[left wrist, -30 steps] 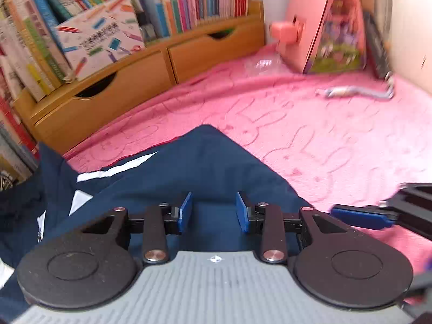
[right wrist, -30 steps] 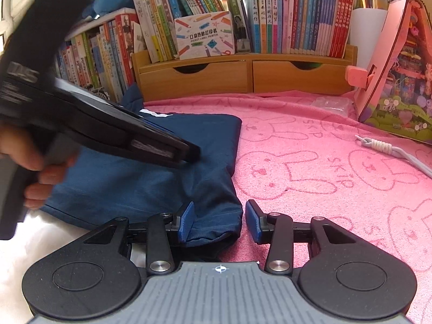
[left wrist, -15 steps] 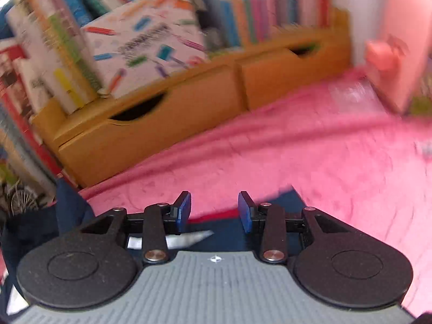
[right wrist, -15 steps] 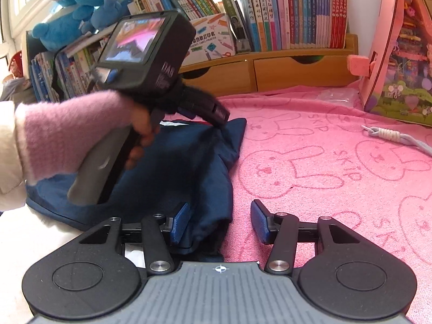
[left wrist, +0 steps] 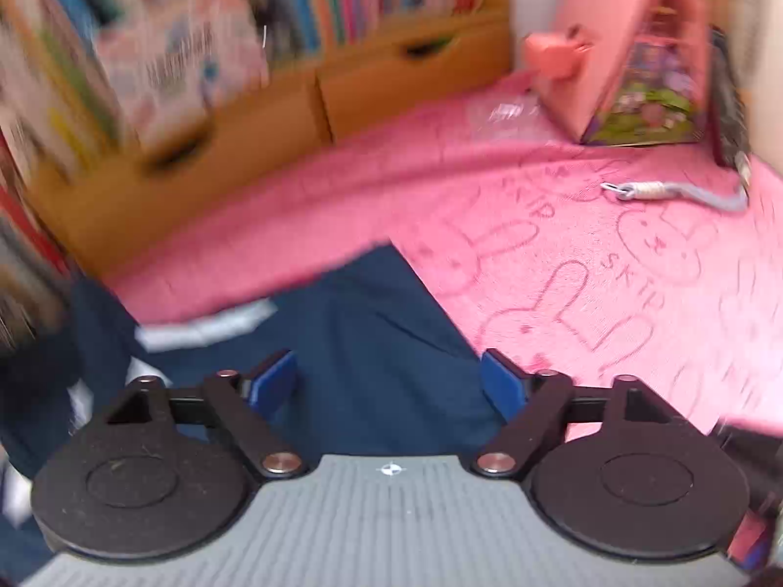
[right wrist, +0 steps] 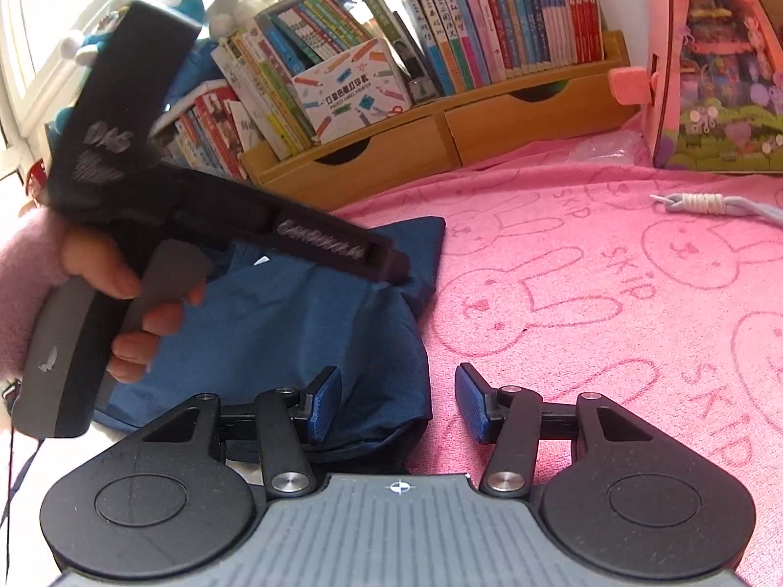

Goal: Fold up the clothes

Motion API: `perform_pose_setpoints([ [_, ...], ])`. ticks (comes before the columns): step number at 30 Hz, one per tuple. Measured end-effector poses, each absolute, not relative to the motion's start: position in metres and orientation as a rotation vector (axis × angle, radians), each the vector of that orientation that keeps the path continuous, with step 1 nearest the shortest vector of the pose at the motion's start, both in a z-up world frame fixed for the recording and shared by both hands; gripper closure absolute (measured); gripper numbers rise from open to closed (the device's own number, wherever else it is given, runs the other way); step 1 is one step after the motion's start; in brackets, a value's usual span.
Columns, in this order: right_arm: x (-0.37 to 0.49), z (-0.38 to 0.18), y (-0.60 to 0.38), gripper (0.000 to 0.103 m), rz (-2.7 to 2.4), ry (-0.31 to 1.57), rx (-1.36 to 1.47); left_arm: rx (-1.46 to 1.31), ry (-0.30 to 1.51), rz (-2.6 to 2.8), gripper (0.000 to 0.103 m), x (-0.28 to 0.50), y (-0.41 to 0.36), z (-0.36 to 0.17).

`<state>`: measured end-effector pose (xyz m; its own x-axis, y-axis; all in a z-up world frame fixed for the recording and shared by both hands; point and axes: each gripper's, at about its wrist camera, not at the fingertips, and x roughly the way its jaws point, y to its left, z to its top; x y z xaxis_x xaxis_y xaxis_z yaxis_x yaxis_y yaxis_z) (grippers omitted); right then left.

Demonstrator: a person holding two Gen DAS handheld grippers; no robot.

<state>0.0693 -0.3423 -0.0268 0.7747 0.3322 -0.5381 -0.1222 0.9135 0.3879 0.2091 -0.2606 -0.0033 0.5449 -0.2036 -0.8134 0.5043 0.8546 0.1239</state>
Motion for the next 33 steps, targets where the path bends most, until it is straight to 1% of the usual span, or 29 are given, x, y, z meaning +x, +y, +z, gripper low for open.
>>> perform_pose_setpoints([
  [2, 0.069, -0.027, -0.343, 0.051, 0.252, 0.641, 0.348, 0.304, 0.983, -0.389, 0.019, 0.220, -0.269, -0.009],
  [3, 0.070, -0.027, -0.343, 0.051, 0.253, 0.641, 0.350, 0.320, 0.991, -0.368, 0.019, 0.222, -0.275, -0.012],
  [4, 0.069, -0.027, -0.343, 0.051, 0.254, 0.641, 0.350, 0.362, 0.992, -0.339, 0.019, 0.224, -0.283, -0.016],
  [5, 0.069, -0.027, -0.343, 0.051, 0.254, 0.641, 0.350, 0.407, 0.969, -0.315, 0.015, 0.224, -0.290, -0.019],
  [6, 0.069, -0.027, -0.343, 0.051, 0.255, 0.641, 0.349, 0.451, 0.945, -0.291, 0.015, 0.224, -0.296, -0.023],
  [7, 0.069, -0.027, -0.343, 0.051, 0.255, 0.641, 0.348, 0.472, 0.927, -0.276, 0.018, 0.225, -0.301, -0.024],
  [9, 0.068, -0.027, -0.343, 0.051, 0.255, 0.641, 0.347, 0.480, 0.913, -0.243, 0.080, 0.229, -0.306, -0.025],
  [11, 0.068, -0.027, -0.343, 0.051, 0.255, 0.641, 0.346, 0.459, 0.920, -0.224, 0.091, 0.231, -0.309, -0.026],
  [12, 0.068, -0.027, -0.342, 0.051, 0.255, 0.641, 0.345, 0.466, 0.914, -0.214, 0.094, 0.232, -0.312, -0.027],
  [14, 0.067, -0.027, -0.342, 0.051, 0.255, 0.641, 0.345, 0.460, 0.893, -0.212, 0.095, 0.233, -0.313, -0.029],
  [17, 0.069, -0.027, -0.343, 0.051, 0.254, 0.643, 0.344, 0.363, 0.889, -0.219, 0.097, 0.241, -0.304, -0.027],
  [21, 0.069, -0.028, -0.344, 0.059, 0.261, 0.647, 0.350, 0.249, 0.823, -0.239, 0.097, 0.248, -0.296, -0.014],
  [23, 0.069, -0.029, -0.345, 0.060, 0.266, 0.647, 0.365, 0.192, 0.789, -0.248, 0.097, 0.252, -0.292, -0.007],
  [24, 0.069, -0.029, -0.346, 0.060, 0.269, 0.647, 0.372, 0.164, 0.771, -0.253, 0.094, 0.254, -0.290, -0.004],
  [25, 0.070, -0.029, -0.348, 0.060, 0.272, 0.647, 0.383, 0.136, 0.754, -0.258, 0.094, 0.256, -0.287, -0.001],
  [27, 0.070, -0.030, -0.350, 0.060, 0.277, 0.646, 0.402, 0.080, 0.719, -0.267, 0.087, 0.259, -0.283, 0.005],
  [28, 0.070, -0.030, -0.350, 0.060, 0.277, 0.646, 0.402, 0.075, 0.703, -0.284, 0.086, 0.257, -0.280, 0.010],
  [31, 0.069, -0.030, -0.349, 0.060, 0.276, 0.645, 0.399, 0.127, 0.685, -0.346, 0.081, 0.242, -0.267, 0.019],
  [33, 0.069, -0.030, -0.349, 0.060, 0.275, 0.645, 0.397, 0.196, 0.734, -0.371, 0.076, 0.230, -0.262, 0.017],
])
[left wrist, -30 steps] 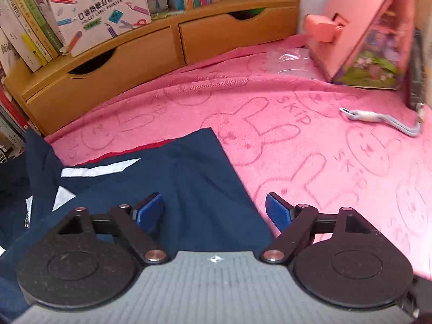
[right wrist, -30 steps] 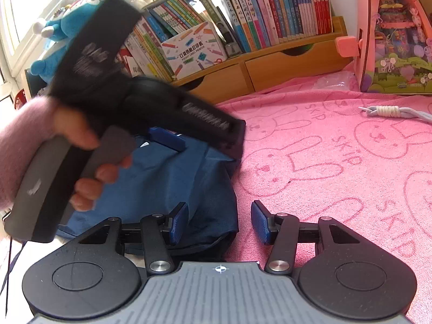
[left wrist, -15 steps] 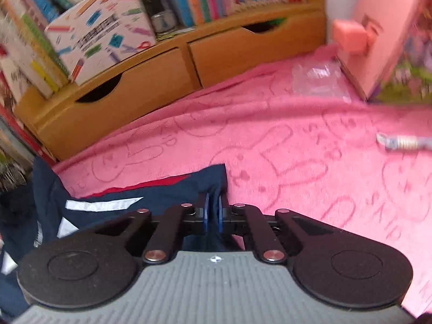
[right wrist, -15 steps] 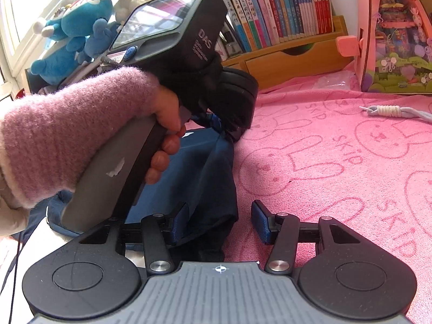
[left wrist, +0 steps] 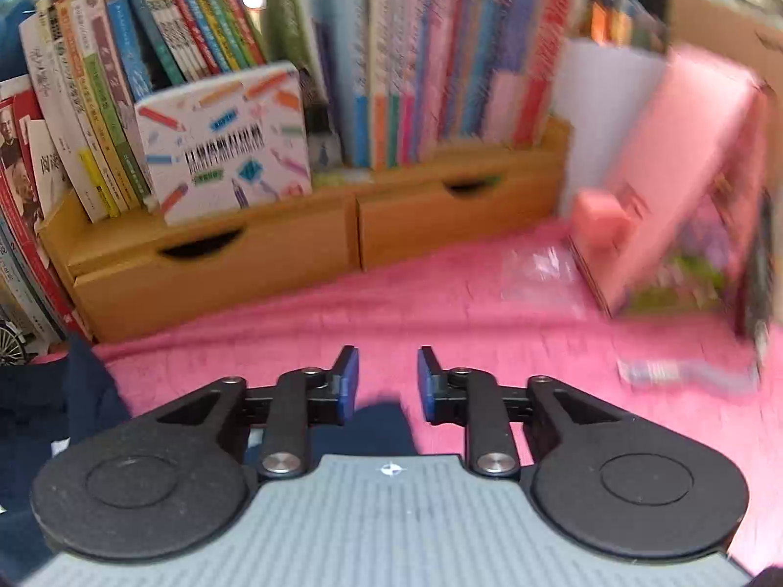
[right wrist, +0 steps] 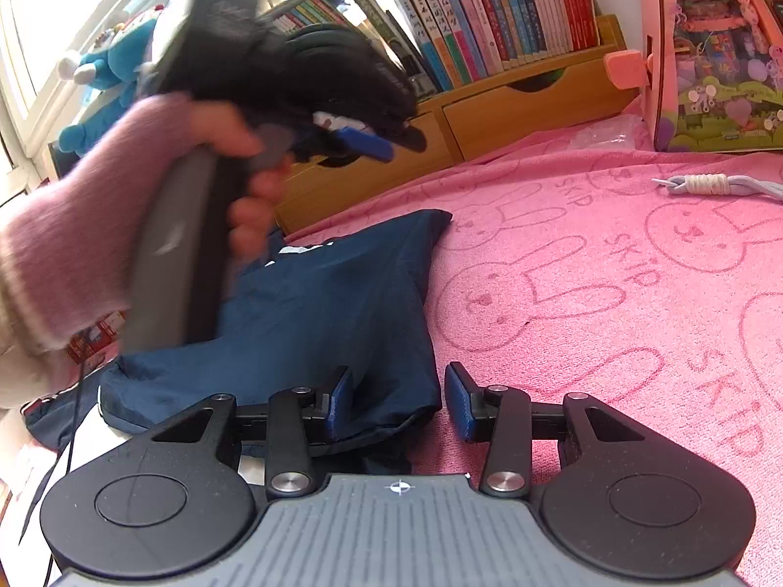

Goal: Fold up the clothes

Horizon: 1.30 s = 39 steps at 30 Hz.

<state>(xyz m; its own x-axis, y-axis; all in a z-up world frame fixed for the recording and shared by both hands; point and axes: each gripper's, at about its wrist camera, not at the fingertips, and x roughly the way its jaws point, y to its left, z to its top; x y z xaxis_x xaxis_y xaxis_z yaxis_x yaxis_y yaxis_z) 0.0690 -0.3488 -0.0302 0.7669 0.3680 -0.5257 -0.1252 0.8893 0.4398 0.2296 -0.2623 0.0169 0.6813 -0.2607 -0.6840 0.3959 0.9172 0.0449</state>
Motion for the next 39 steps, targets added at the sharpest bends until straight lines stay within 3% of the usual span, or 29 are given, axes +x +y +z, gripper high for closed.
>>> perform_pose_setpoints([
  [5, 0.069, -0.030, -0.349, 0.060, 0.277, 0.645, 0.400, 0.358, 0.866, -0.393, 0.067, 0.205, -0.265, 0.003],
  [9, 0.068, -0.030, -0.350, 0.060, 0.278, 0.645, 0.402, 0.360, 0.899, -0.412, 0.040, 0.201, -0.279, -0.002],
  [11, 0.068, -0.030, -0.350, 0.059, 0.278, 0.645, 0.403, 0.361, 0.916, -0.422, 0.033, 0.198, -0.286, -0.005],
  [22, 0.068, -0.030, -0.348, 0.059, 0.276, 0.645, 0.394, 0.522, 1.003, -0.315, 0.035, 0.191, -0.300, -0.019],
  [23, 0.068, -0.030, -0.349, 0.060, 0.272, 0.645, 0.396, 0.522, 1.000, -0.317, 0.040, 0.191, -0.300, -0.019],
  [24, 0.068, -0.030, -0.349, 0.065, 0.268, 0.644, 0.399, 0.522, 0.996, -0.319, 0.059, 0.191, -0.300, -0.019],
  [25, 0.068, -0.031, -0.351, 0.069, 0.263, 0.647, 0.414, 0.512, 0.991, -0.322, 0.069, 0.192, -0.300, -0.019],
  [26, 0.068, -0.032, -0.353, 0.080, 0.258, 0.651, 0.430, 0.502, 0.986, -0.326, 0.079, 0.194, -0.301, -0.020],
  [27, 0.069, -0.034, -0.356, 0.083, 0.253, 0.655, 0.447, 0.491, 0.981, -0.329, 0.084, 0.195, -0.301, -0.020],
  [33, 0.070, -0.034, -0.357, 0.088, 0.250, 0.661, 0.457, 0.420, 0.925, -0.319, 0.094, 0.212, -0.300, -0.024],
  [39, 0.068, -0.035, -0.357, 0.088, 0.256, 0.663, 0.458, 0.336, 0.872, -0.285, 0.095, 0.239, -0.296, -0.028],
])
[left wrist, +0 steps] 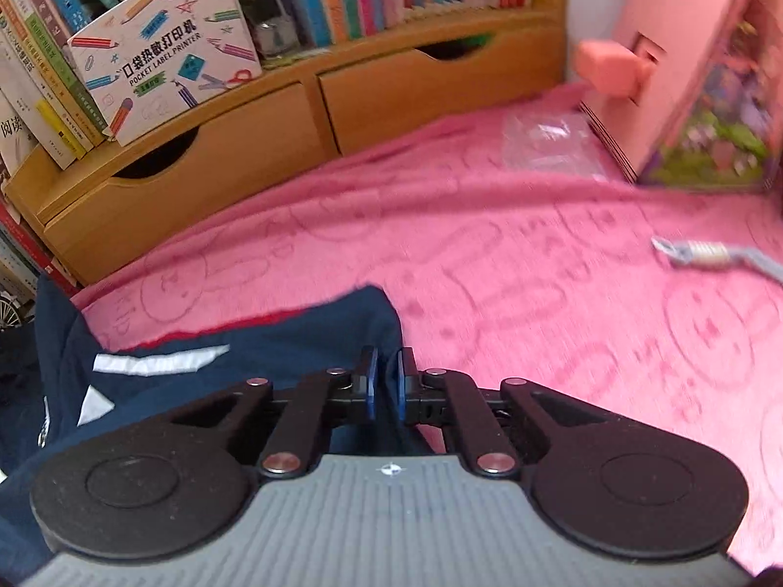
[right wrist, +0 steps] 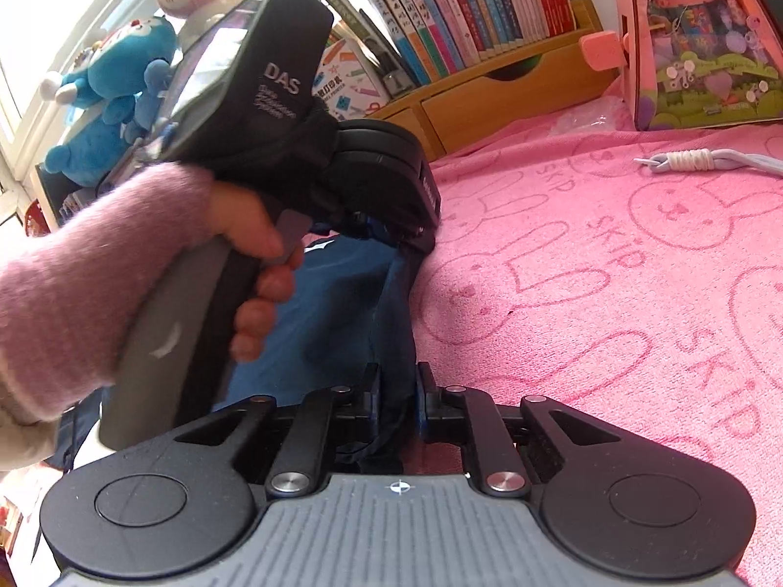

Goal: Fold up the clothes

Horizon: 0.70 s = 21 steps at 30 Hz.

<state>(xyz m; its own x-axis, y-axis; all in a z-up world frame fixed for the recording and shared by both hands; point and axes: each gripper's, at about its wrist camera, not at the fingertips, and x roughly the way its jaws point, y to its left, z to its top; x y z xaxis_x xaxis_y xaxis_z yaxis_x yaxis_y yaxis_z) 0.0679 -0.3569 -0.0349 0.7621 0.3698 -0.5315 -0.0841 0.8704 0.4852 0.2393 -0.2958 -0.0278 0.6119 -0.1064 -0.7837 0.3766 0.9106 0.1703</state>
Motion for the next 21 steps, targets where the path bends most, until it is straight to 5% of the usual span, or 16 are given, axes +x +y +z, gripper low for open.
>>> perform_pose_setpoints([
  [10, 0.070, -0.037, -0.361, 0.088, 0.271, 0.665, 0.485, 0.218, 0.731, -0.241, 0.091, 0.267, -0.288, -0.009],
  [16, 0.070, -0.037, -0.362, 0.084, 0.283, 0.662, 0.483, 0.120, 0.654, -0.240, 0.058, 0.240, -0.222, 0.041],
  [19, 0.069, -0.036, -0.362, 0.070, 0.315, 0.651, 0.479, 0.147, 0.609, -0.205, 0.044, 0.204, -0.173, 0.048],
  [21, 0.067, -0.034, -0.359, 0.044, 0.348, 0.638, 0.465, 0.150, 0.603, -0.165, 0.039, 0.184, -0.139, 0.044],
])
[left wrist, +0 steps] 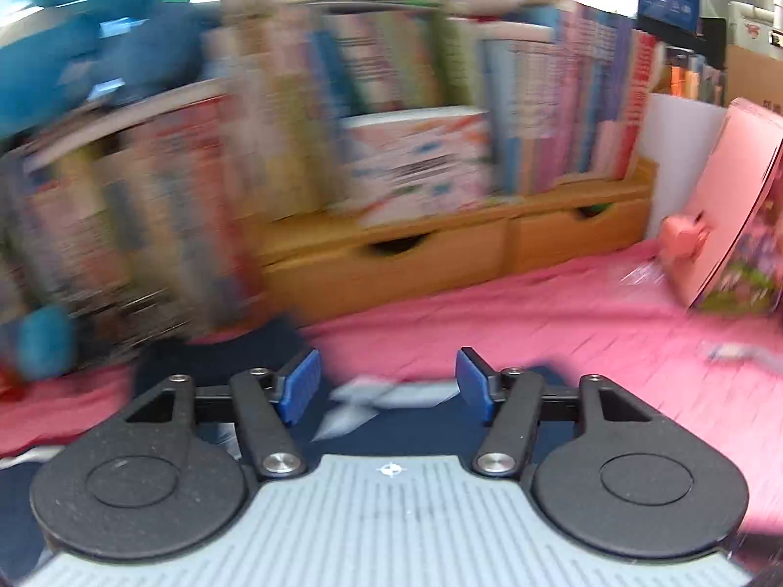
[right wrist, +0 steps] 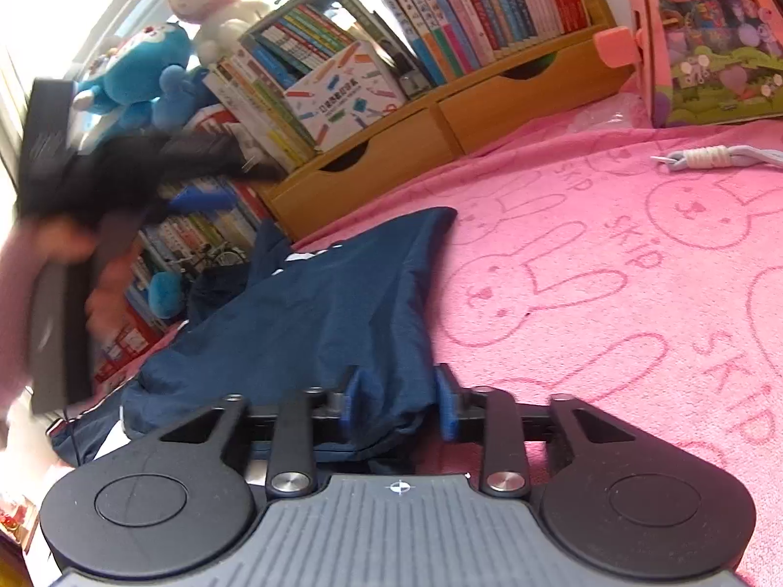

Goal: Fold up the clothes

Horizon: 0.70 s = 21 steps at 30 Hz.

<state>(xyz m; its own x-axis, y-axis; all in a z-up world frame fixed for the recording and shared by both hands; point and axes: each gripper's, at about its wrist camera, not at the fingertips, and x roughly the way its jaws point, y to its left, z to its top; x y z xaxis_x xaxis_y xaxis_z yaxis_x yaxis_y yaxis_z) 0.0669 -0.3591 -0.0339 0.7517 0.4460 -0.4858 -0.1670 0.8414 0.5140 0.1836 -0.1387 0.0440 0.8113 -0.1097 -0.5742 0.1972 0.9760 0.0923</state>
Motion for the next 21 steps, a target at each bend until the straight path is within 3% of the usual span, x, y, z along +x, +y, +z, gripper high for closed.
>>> perform_pose_setpoints([
  [1, 0.066, -0.033, -0.358, 0.037, 0.365, 0.632, 0.458, 0.143, 0.605, -0.145, 0.039, 0.177, -0.124, 0.039],
  [3, 0.064, -0.030, -0.352, 0.013, 0.392, 0.627, 0.420, 0.129, 0.610, -0.105, 0.036, 0.164, -0.094, 0.030],
  [6, 0.064, -0.027, -0.350, 0.011, 0.394, 0.631, 0.396, 0.107, 0.617, -0.045, 0.028, 0.144, -0.049, 0.017],
  [15, 0.042, -0.012, -0.346, 0.010, 0.250, 0.647, 0.334, 0.041, 0.636, 0.135, 0.027, 0.086, 0.085, -0.024],
  [21, 0.010, 0.038, -0.326, 0.008, 0.175, 0.598, 0.152, -0.027, 0.688, 0.124, 0.017, 0.088, 0.104, -0.027],
])
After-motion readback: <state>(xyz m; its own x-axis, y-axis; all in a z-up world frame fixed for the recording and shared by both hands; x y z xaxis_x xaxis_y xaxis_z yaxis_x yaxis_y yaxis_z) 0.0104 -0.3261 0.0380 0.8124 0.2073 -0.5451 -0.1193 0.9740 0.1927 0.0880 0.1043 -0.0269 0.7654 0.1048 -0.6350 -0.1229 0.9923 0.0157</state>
